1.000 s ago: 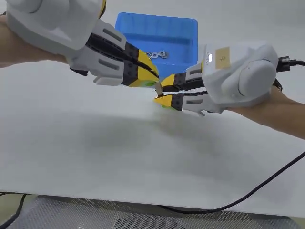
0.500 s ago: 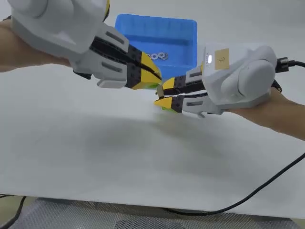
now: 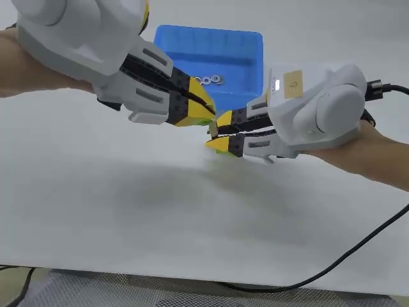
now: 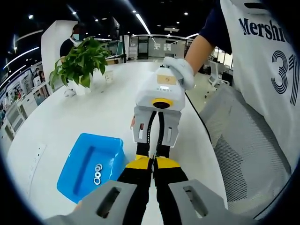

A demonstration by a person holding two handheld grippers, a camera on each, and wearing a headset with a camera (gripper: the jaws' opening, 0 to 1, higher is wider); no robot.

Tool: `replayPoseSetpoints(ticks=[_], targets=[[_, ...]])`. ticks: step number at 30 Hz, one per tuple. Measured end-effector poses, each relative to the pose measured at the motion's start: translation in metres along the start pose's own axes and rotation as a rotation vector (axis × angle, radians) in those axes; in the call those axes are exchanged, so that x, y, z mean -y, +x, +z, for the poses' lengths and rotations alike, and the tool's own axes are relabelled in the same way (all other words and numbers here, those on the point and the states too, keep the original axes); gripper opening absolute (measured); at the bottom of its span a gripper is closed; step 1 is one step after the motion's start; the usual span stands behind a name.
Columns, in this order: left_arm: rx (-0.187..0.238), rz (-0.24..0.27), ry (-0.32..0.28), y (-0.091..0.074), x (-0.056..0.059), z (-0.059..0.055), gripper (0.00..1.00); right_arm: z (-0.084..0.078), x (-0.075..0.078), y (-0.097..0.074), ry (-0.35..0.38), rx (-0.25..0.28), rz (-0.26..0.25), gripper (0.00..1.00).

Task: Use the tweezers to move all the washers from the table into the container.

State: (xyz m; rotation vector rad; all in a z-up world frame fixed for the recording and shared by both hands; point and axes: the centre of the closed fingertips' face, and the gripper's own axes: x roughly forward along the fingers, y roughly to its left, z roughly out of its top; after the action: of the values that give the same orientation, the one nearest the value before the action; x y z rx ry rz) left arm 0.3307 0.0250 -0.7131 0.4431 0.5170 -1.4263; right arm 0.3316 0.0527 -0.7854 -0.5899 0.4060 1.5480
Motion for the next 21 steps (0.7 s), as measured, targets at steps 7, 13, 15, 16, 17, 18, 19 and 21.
replayPoseSetpoints(ticks=[7, 13, 15, 16, 17, 18, 19, 21], targets=[[0.008, 0.004, 0.001, -0.009, 0.000, 0.010, 0.05, 0.011, 0.003, -0.007, -0.001, 0.015, -0.012, 0.10], [0.004, 0.007, 0.010, -0.017, 0.001, 0.020, 0.05, 0.018, 0.007, -0.011, -0.011, 0.034, -0.013, 0.10], [0.005, 0.010, 0.017, -0.020, 0.000, 0.023, 0.05, 0.023, 0.008, -0.013, -0.018, 0.035, -0.016, 0.10], [0.006, 0.012, 0.019, -0.021, 0.000, 0.024, 0.05, 0.025, 0.009, -0.014, -0.025, 0.034, -0.019, 0.10], [0.006, 0.015, 0.024, -0.021, -0.003, 0.022, 0.05, 0.027, 0.010, -0.015, -0.030, 0.034, -0.022, 0.10], [0.006, 0.017, 0.028, -0.022, -0.004, 0.022, 0.05, 0.028, 0.011, -0.016, -0.031, 0.035, -0.023, 0.10], [0.007, 0.018, 0.034, -0.024, -0.005, 0.024, 0.05, 0.031, 0.013, -0.017, -0.036, 0.037, -0.027, 0.10], [0.007, 0.020, 0.040, -0.027, -0.007, 0.027, 0.05, 0.037, 0.015, -0.019, -0.045, 0.041, -0.033, 0.10]])
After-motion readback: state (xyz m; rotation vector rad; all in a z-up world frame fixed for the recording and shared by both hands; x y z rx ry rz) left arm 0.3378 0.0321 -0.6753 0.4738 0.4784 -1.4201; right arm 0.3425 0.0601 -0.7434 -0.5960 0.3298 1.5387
